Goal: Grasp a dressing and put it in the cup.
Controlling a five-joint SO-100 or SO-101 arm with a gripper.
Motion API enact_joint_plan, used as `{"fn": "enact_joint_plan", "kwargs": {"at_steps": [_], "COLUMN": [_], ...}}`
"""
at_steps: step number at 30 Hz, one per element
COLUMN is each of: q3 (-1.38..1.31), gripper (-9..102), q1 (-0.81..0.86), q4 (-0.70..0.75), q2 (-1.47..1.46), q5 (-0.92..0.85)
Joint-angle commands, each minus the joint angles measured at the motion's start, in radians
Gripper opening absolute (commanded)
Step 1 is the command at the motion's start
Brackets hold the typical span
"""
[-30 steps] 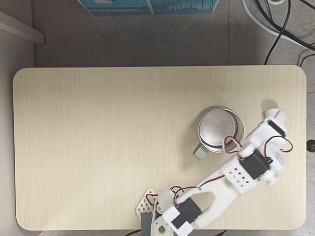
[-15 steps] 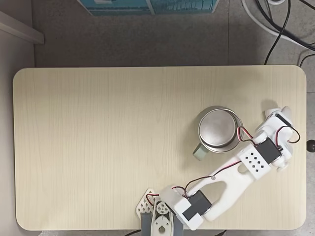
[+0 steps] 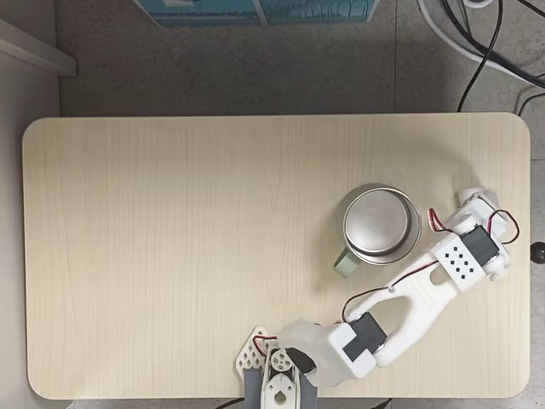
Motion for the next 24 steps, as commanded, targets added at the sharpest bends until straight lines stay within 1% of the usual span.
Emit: {"fn": "enact_joint_plan", "kwargs": {"at_steps": [1,9,13,19,22,24], "q3": [0.066,0.187,0.196,0.258,0.296,0.314], "gripper": [24,24,21,5,1,0], "q1": [0.021,0.029,0.025,0.026,0.028,0.031], "q4": [-0.008,0.038,0.043,0.069,0.091,0.100], "q2": [0.020,0.135,0.143,0.181,0.204,0.215], "q5": [0.005,0.018,0.015,0.014,0.000,-0.003]}}
